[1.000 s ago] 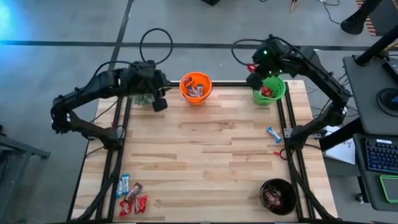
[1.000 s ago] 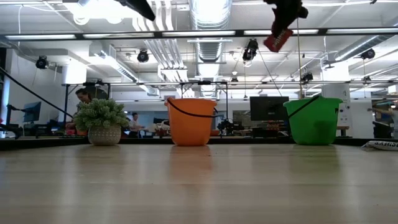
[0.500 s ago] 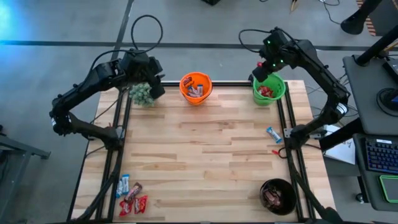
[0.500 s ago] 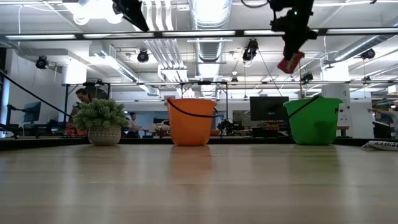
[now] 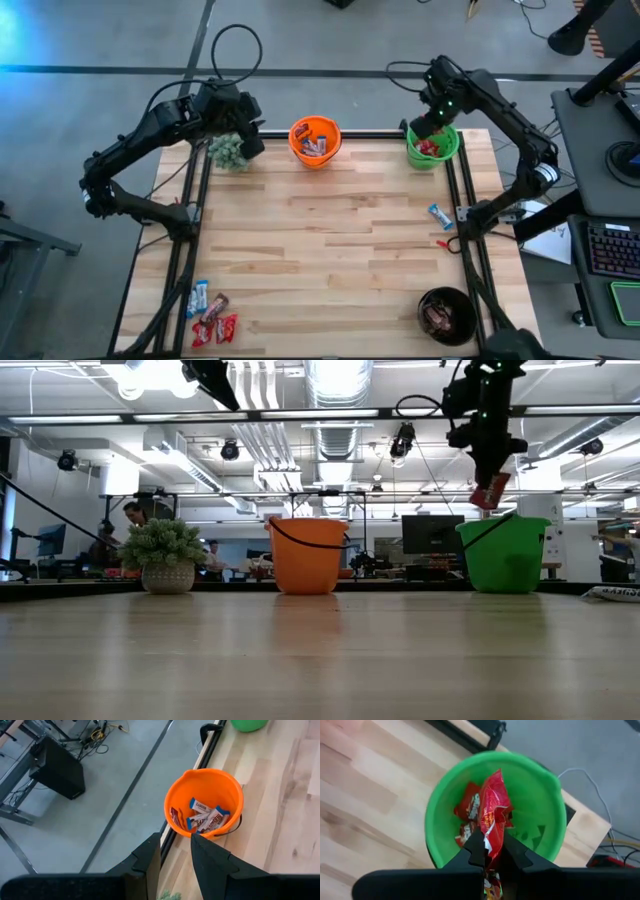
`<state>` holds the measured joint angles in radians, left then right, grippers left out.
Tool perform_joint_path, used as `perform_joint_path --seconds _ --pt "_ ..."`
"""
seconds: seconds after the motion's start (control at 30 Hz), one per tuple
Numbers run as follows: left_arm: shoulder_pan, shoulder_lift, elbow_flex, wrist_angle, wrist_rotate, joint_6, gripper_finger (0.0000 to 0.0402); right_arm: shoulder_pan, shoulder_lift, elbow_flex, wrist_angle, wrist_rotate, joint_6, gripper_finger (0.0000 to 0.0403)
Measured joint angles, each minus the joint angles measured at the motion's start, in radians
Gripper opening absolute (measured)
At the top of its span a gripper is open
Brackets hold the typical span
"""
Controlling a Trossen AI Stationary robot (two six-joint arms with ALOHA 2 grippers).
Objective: Organize candy in baskets
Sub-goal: Put the red candy into the green bucket
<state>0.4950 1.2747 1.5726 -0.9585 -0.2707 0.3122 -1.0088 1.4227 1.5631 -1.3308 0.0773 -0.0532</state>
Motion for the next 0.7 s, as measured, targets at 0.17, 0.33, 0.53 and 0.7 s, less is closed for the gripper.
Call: perform_joint_path --seconds 0.17,0.33,0.53,0.7 --pt "0.0 0.0 0.0 0.0 0.0 -0.001 0.0091 0.0 0.0 -0.049 0.001 0.0 0.0 0.0013" --pt "0.0 0.0 0.0 0.0 0.0 -0.003 0.0091 0.0 0.0 -0.064 0.005 0.0 0.0 0.0013" --pt "0.0 0.0 0.0 -0.001 0.0 -0.003 0.0091 0.0 0.0 -0.064 0.006 0.0 -0.011 0.0027" --pt "0.0 0.0 0.0 -0.001 0.0 0.0 0.0091 0.0 0.0 -0.064 0.005 0.001 -0.011 0.0071"
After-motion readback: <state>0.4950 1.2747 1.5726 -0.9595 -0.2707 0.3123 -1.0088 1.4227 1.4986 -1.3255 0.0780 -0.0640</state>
